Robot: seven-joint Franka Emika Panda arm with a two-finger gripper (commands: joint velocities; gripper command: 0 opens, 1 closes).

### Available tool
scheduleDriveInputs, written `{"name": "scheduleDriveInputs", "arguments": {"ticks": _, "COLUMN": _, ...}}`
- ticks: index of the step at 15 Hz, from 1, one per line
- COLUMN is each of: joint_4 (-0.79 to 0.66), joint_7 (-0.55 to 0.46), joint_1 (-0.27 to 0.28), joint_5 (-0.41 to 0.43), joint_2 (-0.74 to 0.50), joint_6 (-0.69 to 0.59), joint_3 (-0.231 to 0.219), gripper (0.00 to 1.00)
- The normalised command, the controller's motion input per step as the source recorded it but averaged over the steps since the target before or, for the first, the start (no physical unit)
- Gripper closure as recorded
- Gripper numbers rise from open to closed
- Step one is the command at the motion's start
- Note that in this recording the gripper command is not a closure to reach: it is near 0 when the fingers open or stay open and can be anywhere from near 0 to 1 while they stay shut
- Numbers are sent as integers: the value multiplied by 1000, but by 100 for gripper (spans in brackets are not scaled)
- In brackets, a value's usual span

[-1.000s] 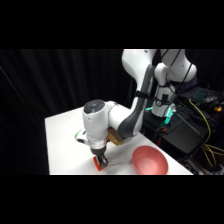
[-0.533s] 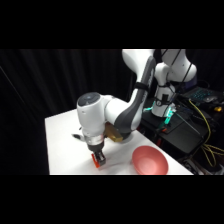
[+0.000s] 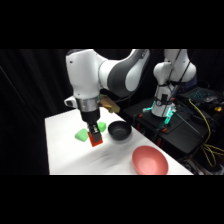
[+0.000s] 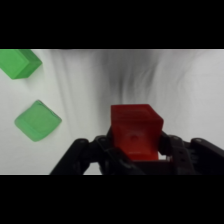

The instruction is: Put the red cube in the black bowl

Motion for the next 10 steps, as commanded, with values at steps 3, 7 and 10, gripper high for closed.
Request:
{"name": "scheduleDriveInputs", "arguments": {"ticks": 3, "joint_4": -912, "joint_7": -246, "joint_1": -167, "joint_5": 197, "joint_2": -829, "joint_6": 115, "joint_3": 79, "gripper": 100}}
{"name": "scheduleDriveInputs", "arguments": {"ticks": 7, "joint_4": -858, "joint_7": -219, "joint_1": -132, "joint_5": 182, "joint_2": -783, "joint_6": 163, "joint_3": 43, "gripper": 100}}
{"name": "scheduleDriveInputs", "arguments": {"ticks": 10, "joint_4": -501, "joint_7": -231, "joint_1": -114, "joint_5": 210, "joint_2": -435, "joint_6": 196, "joint_3": -7, "gripper": 100}}
